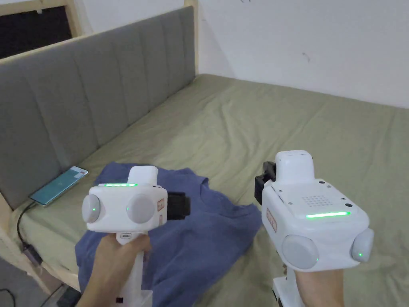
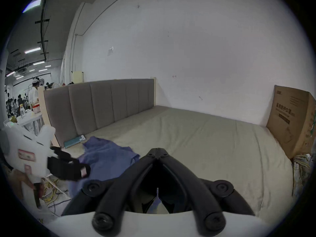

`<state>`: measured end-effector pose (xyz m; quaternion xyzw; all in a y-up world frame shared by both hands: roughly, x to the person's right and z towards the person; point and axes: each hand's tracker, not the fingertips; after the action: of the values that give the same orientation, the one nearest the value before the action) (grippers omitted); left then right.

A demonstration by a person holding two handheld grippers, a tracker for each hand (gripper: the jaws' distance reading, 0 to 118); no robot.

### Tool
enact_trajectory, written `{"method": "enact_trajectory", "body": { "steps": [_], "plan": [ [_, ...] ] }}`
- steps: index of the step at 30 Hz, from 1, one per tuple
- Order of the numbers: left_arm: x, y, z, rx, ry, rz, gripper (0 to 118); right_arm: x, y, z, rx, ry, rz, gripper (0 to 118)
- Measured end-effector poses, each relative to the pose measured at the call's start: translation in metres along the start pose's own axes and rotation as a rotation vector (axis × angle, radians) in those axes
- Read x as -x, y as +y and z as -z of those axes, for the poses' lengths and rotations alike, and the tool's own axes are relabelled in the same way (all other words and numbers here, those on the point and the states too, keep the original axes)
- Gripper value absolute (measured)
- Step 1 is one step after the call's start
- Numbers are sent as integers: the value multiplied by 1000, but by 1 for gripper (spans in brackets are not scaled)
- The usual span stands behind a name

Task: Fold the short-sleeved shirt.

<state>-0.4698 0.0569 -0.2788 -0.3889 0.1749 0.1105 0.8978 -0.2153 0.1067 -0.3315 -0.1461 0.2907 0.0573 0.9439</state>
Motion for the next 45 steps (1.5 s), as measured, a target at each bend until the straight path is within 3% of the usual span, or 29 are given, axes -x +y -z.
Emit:
{"method": "enact_trajectory", "body": {
  "steps": [2, 12, 14, 21, 23, 27, 29, 31, 33, 36, 42, 45],
  "plan": [
    [-10, -5, 13, -6, 1, 62, 115, -3, -8, 8, 36, -9, -6, 0],
    [-33, -26, 120, 376, -35, 102, 117, -19, -39, 37, 176, -39, 20, 0],
    [-34, -28, 117, 313, -43, 89, 118, -25, -42, 39, 194, -41, 36, 0],
    [-32, -19, 108, 346, -32, 69, 108, -35, -48, 40, 215, -63, 80, 0],
    [-29, -14, 98, 316, -40, 51, 91, -35, -49, 39, 222, -63, 83, 0],
    [-35, -9, 89, 301, -29, 74, 28, -36, -50, 35, 232, -72, 78, 0],
    [-30, -10, 89, 310, -30, 51, 16, -39, -52, 38, 236, -66, 106, 0],
    [-18, -5, 88, 311, -74, -43, 13, -40, -52, 35, 234, -68, 106, 0],
    [-10, -4, 84, 301, -109, -74, 12, -40, -52, 31, 235, -92, 76, 0],
    [-7, 0, 76, 311, -122, -124, 11, -47, -50, 26, 230, -90, 94, 0],
    [-32, 36, 33, 165, -140, -59, 10, -68, -42, 6, 203, -151, 98, 0],
    [-52, 61, 7, 110, -157, -26, 10, -87, -37, -9, 184, -172, 179, 0]
  ]
}}
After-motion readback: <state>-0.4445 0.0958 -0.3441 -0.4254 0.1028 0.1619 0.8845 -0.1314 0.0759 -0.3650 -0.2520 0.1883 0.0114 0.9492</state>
